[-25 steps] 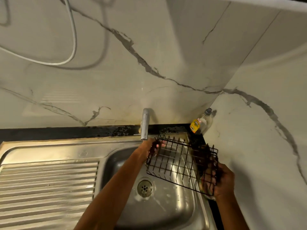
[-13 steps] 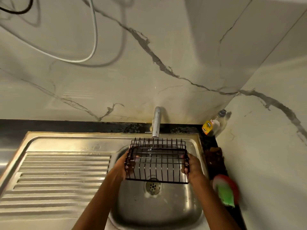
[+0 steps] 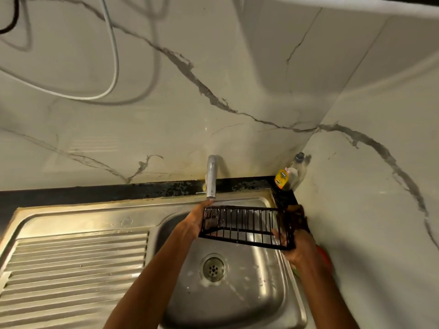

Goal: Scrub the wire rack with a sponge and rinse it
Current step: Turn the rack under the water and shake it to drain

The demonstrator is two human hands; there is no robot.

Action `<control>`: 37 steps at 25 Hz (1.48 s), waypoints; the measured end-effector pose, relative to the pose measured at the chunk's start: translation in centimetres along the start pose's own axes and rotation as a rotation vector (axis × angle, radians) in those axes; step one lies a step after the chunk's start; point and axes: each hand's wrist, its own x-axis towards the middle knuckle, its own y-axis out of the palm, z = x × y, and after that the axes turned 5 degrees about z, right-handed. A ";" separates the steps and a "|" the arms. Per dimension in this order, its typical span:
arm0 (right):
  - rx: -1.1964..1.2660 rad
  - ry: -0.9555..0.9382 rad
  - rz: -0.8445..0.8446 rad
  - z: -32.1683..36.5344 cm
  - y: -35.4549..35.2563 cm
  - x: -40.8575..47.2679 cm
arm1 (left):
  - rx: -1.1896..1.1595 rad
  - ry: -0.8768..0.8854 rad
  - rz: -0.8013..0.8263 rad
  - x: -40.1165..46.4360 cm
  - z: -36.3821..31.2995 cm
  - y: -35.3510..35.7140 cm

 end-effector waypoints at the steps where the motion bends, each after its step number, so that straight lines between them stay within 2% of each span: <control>1: -0.021 -0.009 -0.037 0.2 -0.3 -0.2 | 0.031 0.000 0.020 0.3 -0.1 0.9; 5: -0.032 -0.036 -0.138 1.0 -0.4 0.3 | 0.109 -0.027 0.005 0.5 -1.1 2.8; 8: -0.168 0.027 -0.209 1.0 0.2 0.9 | 0.149 -0.043 -0.037 0.7 -1.8 1.4; 11: -0.236 0.030 -0.136 0.3 0.8 2.2 | 0.144 -0.011 -0.048 -0.4 -1.9 0.0; 14: -0.204 0.015 -0.097 0.2 0.9 2.7 | 0.123 0.000 -0.063 -1.7 -1.1 -0.4; 18: -0.165 0.115 -0.082 1.1 -0.7 1.4 | 0.181 0.049 -0.036 -2.1 -0.3 0.8; 21: -0.279 0.065 -0.119 1.3 -0.9 1.0 | 0.193 0.132 0.035 -2.4 -0.2 1.3; 23: -0.395 0.113 -0.125 1.0 0.5 1.1 | 0.153 0.189 0.023 -2.6 -0.2 0.0; 26: -0.490 0.144 -0.045 -0.6 3.6 1.8 | 0.139 0.289 0.028 -3.5 0.6 -4.0; 32: -0.453 0.166 0.096 -4.5 7.9 1.3 | 0.121 0.262 -0.040 -6.0 1.4 -9.1; 34: -0.474 0.175 0.102 -4.6 7.4 1.1 | 0.118 0.241 -0.043 -6.0 0.9 -8.7; 37: -0.479 0.203 0.025 -2.9 4.9 1.1 | 0.209 0.178 -0.033 -4.8 0.4 -6.1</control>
